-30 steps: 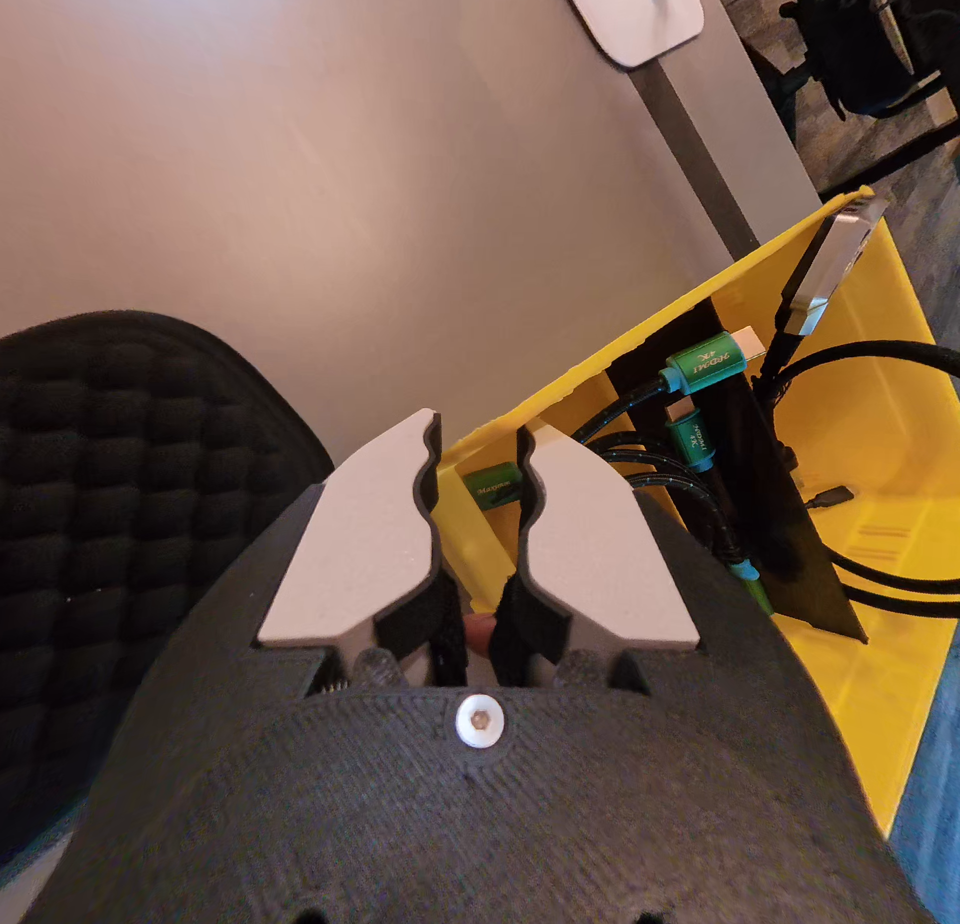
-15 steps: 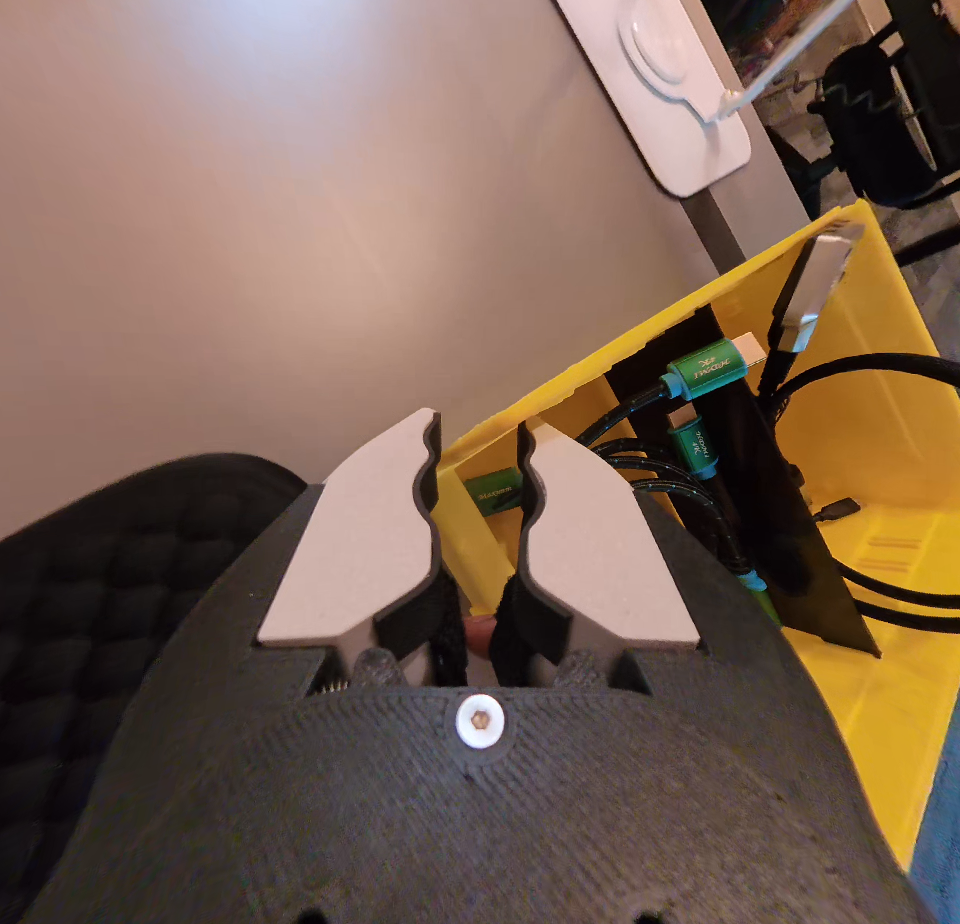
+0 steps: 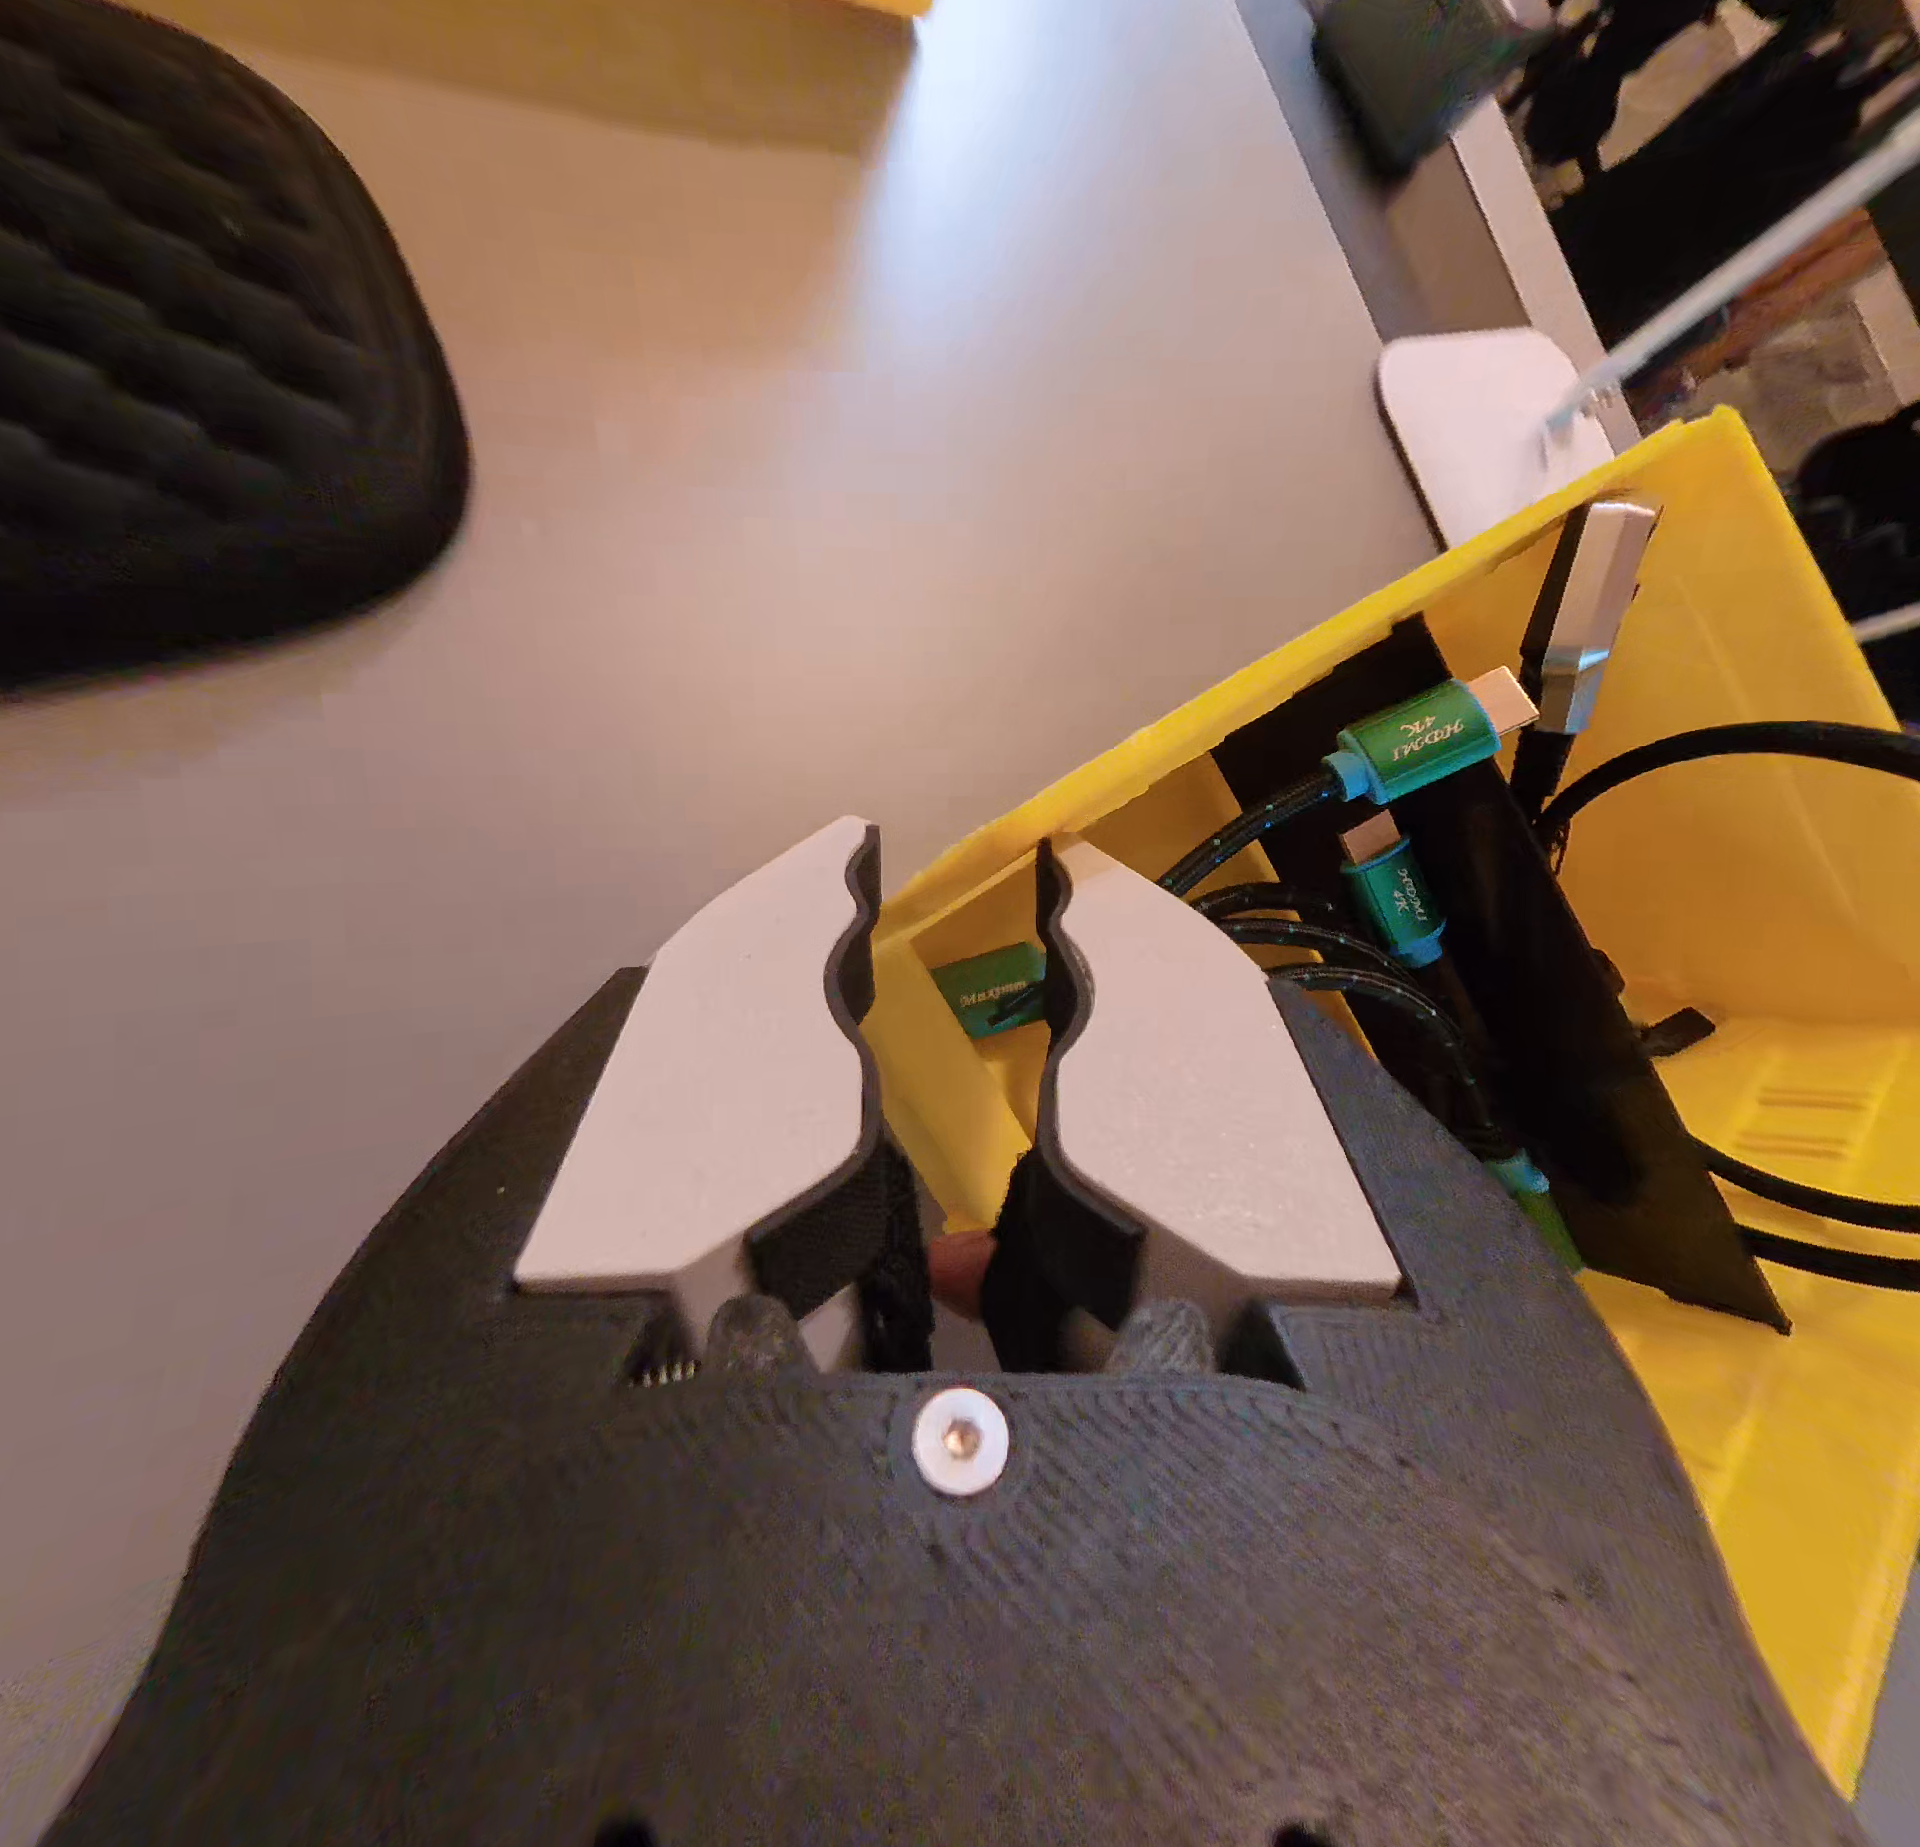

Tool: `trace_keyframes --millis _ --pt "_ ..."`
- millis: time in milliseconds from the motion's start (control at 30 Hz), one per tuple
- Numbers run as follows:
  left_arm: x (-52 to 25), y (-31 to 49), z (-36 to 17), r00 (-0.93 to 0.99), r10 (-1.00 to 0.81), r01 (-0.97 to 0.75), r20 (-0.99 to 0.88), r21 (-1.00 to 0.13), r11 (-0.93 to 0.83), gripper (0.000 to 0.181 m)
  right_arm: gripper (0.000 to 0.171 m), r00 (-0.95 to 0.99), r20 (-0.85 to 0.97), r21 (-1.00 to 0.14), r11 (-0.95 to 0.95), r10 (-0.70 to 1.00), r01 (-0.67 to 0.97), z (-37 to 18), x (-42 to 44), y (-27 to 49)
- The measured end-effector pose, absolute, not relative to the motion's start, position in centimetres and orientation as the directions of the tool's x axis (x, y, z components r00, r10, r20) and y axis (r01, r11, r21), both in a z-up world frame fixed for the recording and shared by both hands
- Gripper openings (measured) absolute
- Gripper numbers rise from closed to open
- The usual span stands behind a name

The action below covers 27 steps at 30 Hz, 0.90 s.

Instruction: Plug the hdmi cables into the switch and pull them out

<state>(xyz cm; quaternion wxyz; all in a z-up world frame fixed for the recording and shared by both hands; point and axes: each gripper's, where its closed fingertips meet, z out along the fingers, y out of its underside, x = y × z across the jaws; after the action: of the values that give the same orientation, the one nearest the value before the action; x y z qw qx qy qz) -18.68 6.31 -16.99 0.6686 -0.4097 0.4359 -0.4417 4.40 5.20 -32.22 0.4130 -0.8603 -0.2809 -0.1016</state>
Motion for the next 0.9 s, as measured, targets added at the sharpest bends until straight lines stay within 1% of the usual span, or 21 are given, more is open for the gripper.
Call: trace_keyframes --millis 67,167,233,300,333,367,433,500,633,767,833,900 --pt "-21.6 9.3 -18.5 0.352 -0.898 0.101 -0.265 -0.943 0.318 0.049 0.029 0.819 0.394 -0.676 -0.473 0.417 0.565 -32.2 2.3 6.3" --pt "-25.2 13.7 -22.5 0.479 -0.835 -0.094 -0.270 -0.962 0.257 0.052 0.029 0.829 0.365 -0.721 -0.434 0.425 0.540 -32.1 -0.7 7.9" --pt "-25.6 15.0 -25.7 0.485 -0.845 -0.183 -0.226 -0.971 0.155 0.056 0.029 0.830 0.348 -0.744 -0.411 0.436 0.527 -32.0 -2.6 8.8" --pt "-24.8 15.2 -28.2 0.476 -0.850 -0.260 -0.225 -0.959 0.108 0.056 0.029 0.825 0.338 -0.760 -0.386 0.452 0.523 -32.0 -4.4 9.7" --pt "-24.4 15.5 -29.0 0.491 -0.835 -0.296 -0.248 -0.949 0.108 0.054 0.029 0.825 0.330 -0.768 -0.378 0.459 0.517 -31.9 -5.3 10.1" --pt "-24.0 15.8 -29.4 0.512 -0.814 -0.320 -0.274 -0.940 0.115 0.046 0.029 0.827 0.321 -0.776 -0.372 0.463 0.509 -31.9 -6.0 10.6" --pt "-23.1 16.2 -29.6 0.559 -0.783 -0.315 -0.271 -0.944 0.102 0.026 0.029 0.821 0.316 -0.782 -0.361 0.475 0.509 -31.9 -7.4 11.5" --pt "-22.3 16.5 -29.5 0.623 -0.758 -0.260 -0.193 -0.965 0.033 0.003 0.029 0.805 0.321 -0.777 -0.347 0.499 0.525 -31.9 -8.7 12.3" --pt "-21.9 17.4 -29.8 0.766 -0.634 -0.183 -0.105 -0.981 -0.059 0.003 0.030 0.755 0.337 -0.756 -0.316 0.563 0.573 -31.9 -10.9 13.7" --pt "-20.6 17.9 -29.7 0.828 -0.550 -0.182 -0.113 -0.981 -0.072 0.003 0.030 0.706 0.343 -0.753 -0.268 0.619 0.601 -31.9 -12.5 15.3" --pt "-19.3 18.0 -29.7 0.815 -0.563 -0.209 -0.139 -0.976 -0.062 0.004 0.030 0.691 0.336 -0.760 -0.250 0.639 0.600 -31.9 -13.2 16.1" --pt "-17.9 17.8 -29.6 0.783 -0.610 -0.200 -0.121 -0.978 -0.061 0.012 0.030 0.669 0.334 -0.766 -0.223 0.663 0.603 -31.9 -14.0 16.8"
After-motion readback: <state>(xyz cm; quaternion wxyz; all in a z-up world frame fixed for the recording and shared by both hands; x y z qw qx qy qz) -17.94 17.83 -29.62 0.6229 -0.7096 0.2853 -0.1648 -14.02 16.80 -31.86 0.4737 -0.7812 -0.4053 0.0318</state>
